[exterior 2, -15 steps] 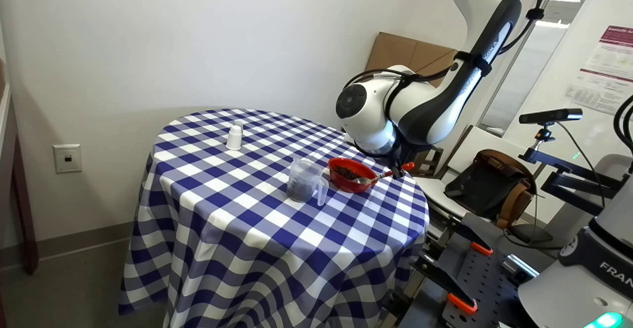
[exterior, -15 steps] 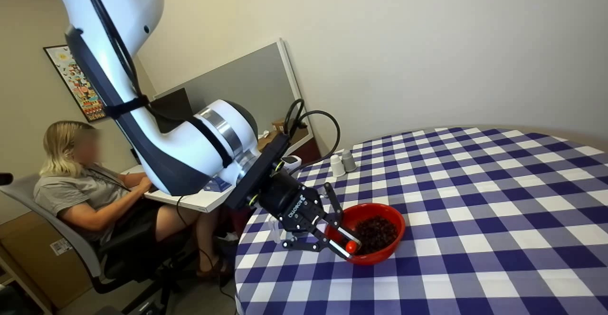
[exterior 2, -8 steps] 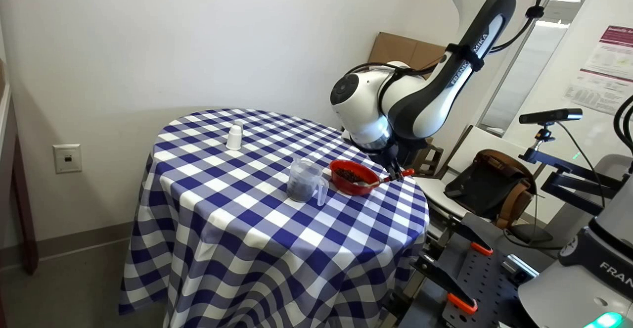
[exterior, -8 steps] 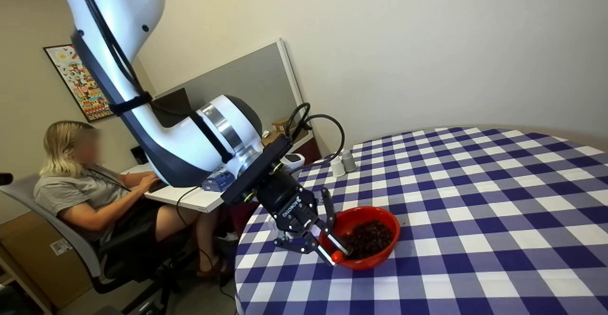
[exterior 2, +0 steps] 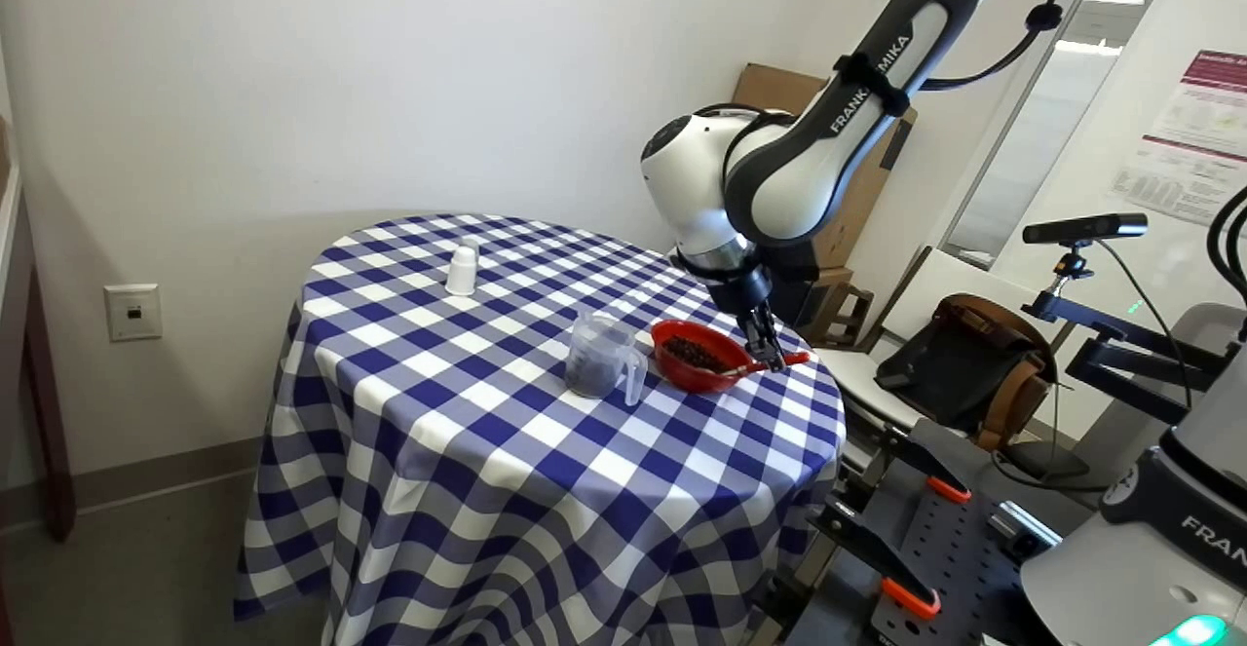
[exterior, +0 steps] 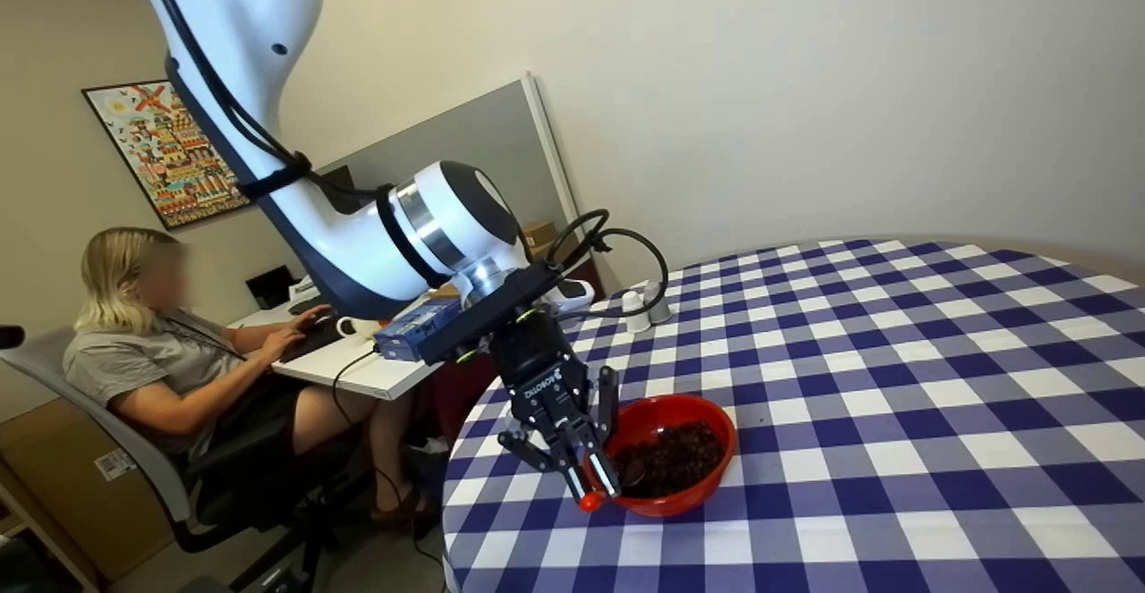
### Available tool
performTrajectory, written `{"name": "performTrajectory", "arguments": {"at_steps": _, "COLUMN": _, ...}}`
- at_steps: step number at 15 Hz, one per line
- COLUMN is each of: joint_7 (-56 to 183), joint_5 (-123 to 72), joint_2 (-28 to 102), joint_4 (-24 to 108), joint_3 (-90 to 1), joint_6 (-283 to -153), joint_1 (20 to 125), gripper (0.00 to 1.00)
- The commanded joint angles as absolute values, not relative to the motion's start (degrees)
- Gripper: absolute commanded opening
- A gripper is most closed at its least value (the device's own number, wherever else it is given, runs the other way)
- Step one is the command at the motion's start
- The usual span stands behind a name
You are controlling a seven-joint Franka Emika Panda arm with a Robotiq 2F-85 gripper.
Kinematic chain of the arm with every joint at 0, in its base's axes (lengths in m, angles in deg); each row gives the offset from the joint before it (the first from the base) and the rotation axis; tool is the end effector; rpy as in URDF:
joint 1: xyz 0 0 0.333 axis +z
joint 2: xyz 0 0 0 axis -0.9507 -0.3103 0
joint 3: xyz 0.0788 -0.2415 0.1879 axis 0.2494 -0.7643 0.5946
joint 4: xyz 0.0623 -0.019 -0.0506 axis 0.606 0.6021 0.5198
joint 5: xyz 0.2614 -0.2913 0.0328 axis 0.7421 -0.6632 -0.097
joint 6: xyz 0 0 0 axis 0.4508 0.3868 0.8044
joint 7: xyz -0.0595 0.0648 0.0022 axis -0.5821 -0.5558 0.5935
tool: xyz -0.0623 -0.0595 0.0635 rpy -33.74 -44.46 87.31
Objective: Use the spoon to transfer beans from the red bowl to the jar
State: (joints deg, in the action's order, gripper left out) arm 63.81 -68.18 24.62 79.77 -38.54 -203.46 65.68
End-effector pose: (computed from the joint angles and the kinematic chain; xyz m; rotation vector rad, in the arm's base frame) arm 0.4486 -0.0679 0.1060 2.4378 0.6098 -0.8285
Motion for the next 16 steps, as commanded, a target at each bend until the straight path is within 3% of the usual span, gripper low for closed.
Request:
{"name": "performTrajectory", "arguments": {"at_steps": 1, "joint_7": 57.28, "joint_5": -56.73, "joint_2": 22.93, "joint_4": 76.68, "joint_3": -39.24, "joint_6": -204.32, "joint_1": 64.37, "gripper": 0.06}}
{"name": "performTrajectory", "arguments": {"at_steps": 16, "joint_7": 45.89, "joint_5": -30.05, "joint_2": 20.2, "joint_4": 69.23, "joint_3": -41.49, "joint_6": -202.88, "joint_1": 61.48, "gripper": 0.06}}
